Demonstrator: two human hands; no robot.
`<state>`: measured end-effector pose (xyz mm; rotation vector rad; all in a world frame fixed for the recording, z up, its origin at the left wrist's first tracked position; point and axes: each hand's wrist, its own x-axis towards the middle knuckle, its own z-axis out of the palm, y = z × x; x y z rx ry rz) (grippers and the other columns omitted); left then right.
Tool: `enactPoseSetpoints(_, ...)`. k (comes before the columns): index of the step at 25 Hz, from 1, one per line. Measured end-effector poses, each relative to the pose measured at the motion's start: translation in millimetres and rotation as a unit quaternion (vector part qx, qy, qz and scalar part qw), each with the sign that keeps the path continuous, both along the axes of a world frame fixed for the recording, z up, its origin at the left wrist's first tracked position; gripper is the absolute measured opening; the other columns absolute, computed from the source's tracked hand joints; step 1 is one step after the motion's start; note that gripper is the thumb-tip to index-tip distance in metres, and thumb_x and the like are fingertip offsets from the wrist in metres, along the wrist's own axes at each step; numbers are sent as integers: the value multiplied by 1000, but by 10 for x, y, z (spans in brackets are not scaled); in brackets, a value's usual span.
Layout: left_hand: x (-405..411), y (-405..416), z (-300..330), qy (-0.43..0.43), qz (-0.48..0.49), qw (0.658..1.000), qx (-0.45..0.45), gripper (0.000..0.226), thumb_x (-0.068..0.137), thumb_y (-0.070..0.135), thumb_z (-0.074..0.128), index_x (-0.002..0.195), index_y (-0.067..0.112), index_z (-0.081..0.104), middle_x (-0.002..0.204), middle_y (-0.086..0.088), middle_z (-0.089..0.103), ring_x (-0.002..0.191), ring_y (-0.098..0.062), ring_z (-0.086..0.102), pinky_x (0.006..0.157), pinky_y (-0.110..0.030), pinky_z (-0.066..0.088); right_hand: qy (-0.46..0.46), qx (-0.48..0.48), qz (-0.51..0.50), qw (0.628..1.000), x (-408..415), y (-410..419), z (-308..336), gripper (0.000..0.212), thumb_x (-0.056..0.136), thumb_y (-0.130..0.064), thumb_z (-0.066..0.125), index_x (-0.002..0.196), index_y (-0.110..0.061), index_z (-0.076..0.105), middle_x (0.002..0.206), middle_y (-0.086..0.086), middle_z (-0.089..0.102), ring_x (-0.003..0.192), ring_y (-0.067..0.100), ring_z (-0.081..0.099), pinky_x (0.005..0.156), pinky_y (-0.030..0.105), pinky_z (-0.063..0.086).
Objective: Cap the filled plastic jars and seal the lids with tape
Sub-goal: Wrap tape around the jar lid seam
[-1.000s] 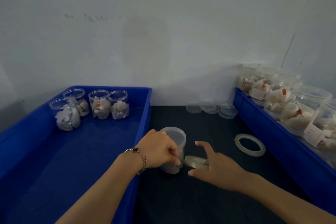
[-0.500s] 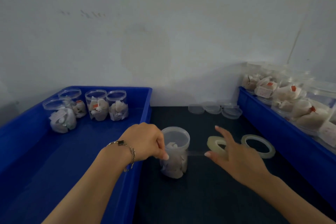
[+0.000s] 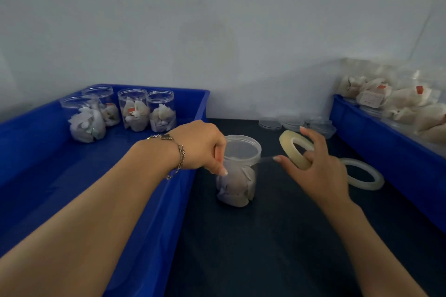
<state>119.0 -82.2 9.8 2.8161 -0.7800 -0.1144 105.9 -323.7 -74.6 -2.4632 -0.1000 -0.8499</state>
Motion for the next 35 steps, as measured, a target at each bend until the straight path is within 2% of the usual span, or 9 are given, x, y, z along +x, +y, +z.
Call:
enactPoseSetpoints(2, 25, -19, -27, 10, 2, 1000, 11, 17, 73, 38, 76, 71, 26, 64, 70, 13, 65, 69, 1, 59, 68, -15, 47, -8, 23, 15, 1000, -36, -10, -79, 85, 65, -78, 42, 133, -28, 36, 50, -6, 50, 48, 6, 49, 47, 24, 36)
enactPoseSetpoints(6, 73, -15, -78, 2, 8, 1000, 5, 19, 69, 42, 77, 68, 27, 65, 66, 13, 67, 66, 1, 61, 62, -12, 43, -9, 41, 27, 999, -60, -48, -224, 73, 64, -79, 44, 126, -44, 28, 48, -8, 52, 43, 3, 51, 43, 21, 37)
enactPoseSetpoints(9, 83, -5, -94, 3, 15, 1000, 13, 21, 69, 44, 76, 66, 28, 64, 68, 13, 67, 68, 2, 61, 61, -11, 40, 5, 28, 29, 999, -27, -55, -265, 73, 61, -84, 38, 124, -49, 23, 56, -14, 53, 51, 1, 52, 48, 19, 36)
enactPoseSetpoints(12, 84, -45, -97, -13, 24, 999, 25, 24, 70, 45, 76, 63, 30, 58, 65, 14, 63, 66, 2, 58, 58, -11, 37, 7, 18, 27, 999, -22, -46, -256, 77, 62, -84, 34, 128, -46, 23, 60, -16, 52, 54, -1, 51, 50, 15, 32)
enactPoseSetpoints(16, 91, -51, -113, -30, 31, 999, 15, 24, 68, 46, 76, 64, 31, 58, 62, 19, 59, 64, 3, 57, 61, -13, 41, -12, 29, 22, 999, -30, -24, -275, 82, 66, -81, 36, 132, -32, 40, 54, -18, 46, 48, -3, 47, 48, 13, 28)
enactPoseSetpoints(25, 99, -72, -152, -51, 33, 998, 29, 28, 68, 48, 75, 61, 33, 54, 61, 19, 56, 63, 2, 54, 56, -11, 34, -37, 33, 27, 998, -22, 2, -275, 80, 71, -75, 38, 128, -21, 50, 57, -15, 49, 46, 2, 48, 46, 13, 33)
enactPoseSetpoints(30, 81, -84, -128, -43, 14, 998, 43, 23, 71, 46, 74, 64, 33, 57, 64, 19, 58, 66, 1, 56, 62, -13, 40, -42, 40, 27, 998, -30, -1, -293, 79, 71, -76, 36, 127, -22, 50, 57, -15, 50, 47, -2, 48, 47, 11, 30)
enactPoseSetpoints(35, 71, -78, -104, 0, -6, 999, 32, 19, 77, 40, 71, 71, 32, 56, 80, 13, 66, 75, -1, 59, 71, -18, 44, -35, 38, 28, 998, -30, -3, -306, 78, 70, -78, 35, 128, -26, 47, 56, -17, 48, 47, -3, 48, 47, 11, 30)
